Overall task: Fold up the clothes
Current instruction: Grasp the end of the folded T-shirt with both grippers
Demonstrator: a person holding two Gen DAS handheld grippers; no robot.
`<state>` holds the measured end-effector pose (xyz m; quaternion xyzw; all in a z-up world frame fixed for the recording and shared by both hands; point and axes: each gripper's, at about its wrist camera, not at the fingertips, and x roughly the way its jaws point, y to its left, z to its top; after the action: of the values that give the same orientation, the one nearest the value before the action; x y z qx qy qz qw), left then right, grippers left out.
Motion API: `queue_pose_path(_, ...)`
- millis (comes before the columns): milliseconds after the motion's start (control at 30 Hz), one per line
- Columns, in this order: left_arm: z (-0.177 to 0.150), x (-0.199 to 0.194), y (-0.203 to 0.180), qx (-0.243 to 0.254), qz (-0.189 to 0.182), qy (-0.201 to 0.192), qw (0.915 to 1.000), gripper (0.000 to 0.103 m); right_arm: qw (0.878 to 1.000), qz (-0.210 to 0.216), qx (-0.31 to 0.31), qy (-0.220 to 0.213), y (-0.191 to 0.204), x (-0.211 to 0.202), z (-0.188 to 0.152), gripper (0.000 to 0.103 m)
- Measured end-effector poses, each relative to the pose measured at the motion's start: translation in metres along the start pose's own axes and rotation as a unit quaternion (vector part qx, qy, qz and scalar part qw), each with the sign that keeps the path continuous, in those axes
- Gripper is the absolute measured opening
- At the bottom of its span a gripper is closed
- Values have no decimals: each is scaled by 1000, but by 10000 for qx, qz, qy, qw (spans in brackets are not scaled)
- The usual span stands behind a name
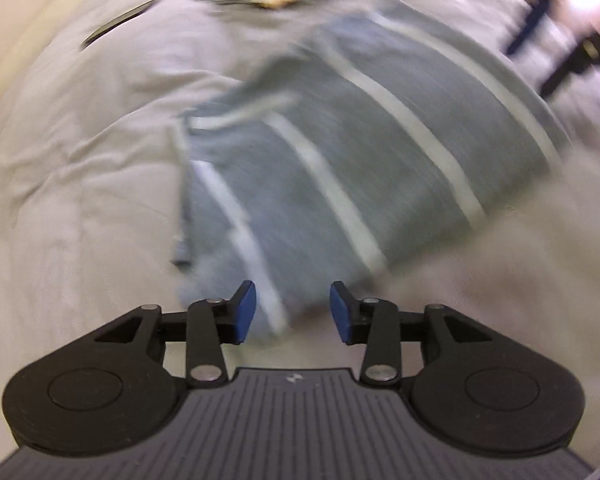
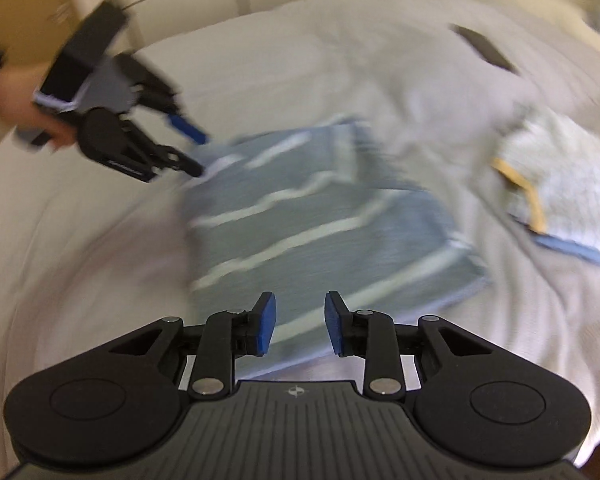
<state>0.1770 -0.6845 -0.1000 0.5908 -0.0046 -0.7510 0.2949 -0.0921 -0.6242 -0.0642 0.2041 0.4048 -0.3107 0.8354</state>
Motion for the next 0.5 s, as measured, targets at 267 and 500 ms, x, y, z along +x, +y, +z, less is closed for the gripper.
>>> queue_pose_path(267, -19, 26, -52, 2034, 597, -309, 9768, 39, 9991, -15, -433, 15, 65, 44, -7, 36)
queue_pose_path(500, -32, 58, -1, 1220, 420, -282, 9912, 57, 9963, -356, 779, -53, 33, 64, -16, 36)
